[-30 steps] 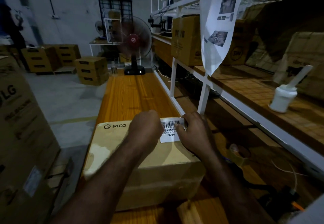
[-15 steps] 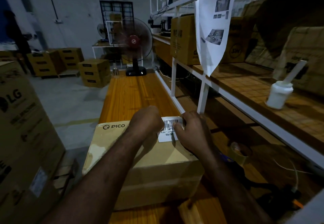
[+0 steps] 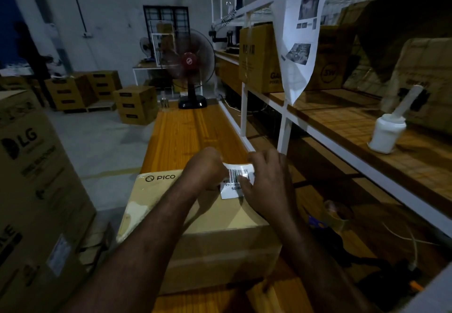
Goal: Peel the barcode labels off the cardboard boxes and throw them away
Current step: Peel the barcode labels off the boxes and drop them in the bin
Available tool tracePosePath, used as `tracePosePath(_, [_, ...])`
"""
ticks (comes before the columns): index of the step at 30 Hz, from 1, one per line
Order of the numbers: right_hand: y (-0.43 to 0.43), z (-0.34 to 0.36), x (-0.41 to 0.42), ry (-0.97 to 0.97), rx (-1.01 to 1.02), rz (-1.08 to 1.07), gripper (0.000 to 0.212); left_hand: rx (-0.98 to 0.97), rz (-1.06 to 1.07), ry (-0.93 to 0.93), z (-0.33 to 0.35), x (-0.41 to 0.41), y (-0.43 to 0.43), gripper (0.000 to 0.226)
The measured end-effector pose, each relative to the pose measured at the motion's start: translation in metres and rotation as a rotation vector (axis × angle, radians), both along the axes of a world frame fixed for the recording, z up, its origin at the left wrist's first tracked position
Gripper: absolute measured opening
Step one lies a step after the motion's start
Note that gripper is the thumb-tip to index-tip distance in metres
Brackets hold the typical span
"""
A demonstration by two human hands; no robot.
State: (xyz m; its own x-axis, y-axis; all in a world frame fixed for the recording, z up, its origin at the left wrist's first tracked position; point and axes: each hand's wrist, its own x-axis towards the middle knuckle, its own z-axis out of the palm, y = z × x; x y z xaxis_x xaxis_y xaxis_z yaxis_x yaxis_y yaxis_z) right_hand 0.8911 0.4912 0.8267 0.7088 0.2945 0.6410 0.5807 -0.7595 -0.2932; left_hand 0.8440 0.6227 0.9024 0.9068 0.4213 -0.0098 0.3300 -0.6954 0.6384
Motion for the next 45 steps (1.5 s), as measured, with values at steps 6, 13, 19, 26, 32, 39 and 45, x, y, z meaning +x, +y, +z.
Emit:
tracePosePath(6, [-0.003, 0.006, -0.011, 0.082, -0.061, 0.322, 0.031, -0.28, 0.028, -0.028, 0.0, 0.0, 0.007, 0.026])
tracePosePath(13, [-0.001, 0.005, -0.011, 0.038, -0.099, 0.301, 0.032, -0.533, 0.076, -0.082, -0.005, 0.001, 0.01, 0.024])
tracePosePath(19, [0.002, 0.002, -0.009, 0.017, -0.049, 0.271, 0.012, -0.184, -0.097, -0.195, -0.013, -0.008, 0.017, 0.021])
tracePosePath(26, [0.004, 0.003, -0.004, 0.033, -0.027, 0.297, 0.018, 0.394, -0.461, -0.176, -0.035, -0.008, 0.035, 0.02])
tracePosePath(32, [0.001, 0.004, -0.003, 0.086, -0.032, 0.305, 0.019, 0.226, -0.447, -0.357, -0.052, 0.002, 0.044, 0.013])
tracePosePath(39, [0.004, 0.003, 0.003, 0.143, -0.079, 0.222, 0.016, 0.042, -0.469, -0.404, -0.053, 0.003, 0.049, 0.011])
tracePosePath(45, [0.005, 0.005, 0.001, 0.107, -0.071, 0.203, 0.01, -0.036, -0.435, -0.395, -0.055, 0.005, 0.051, 0.011])
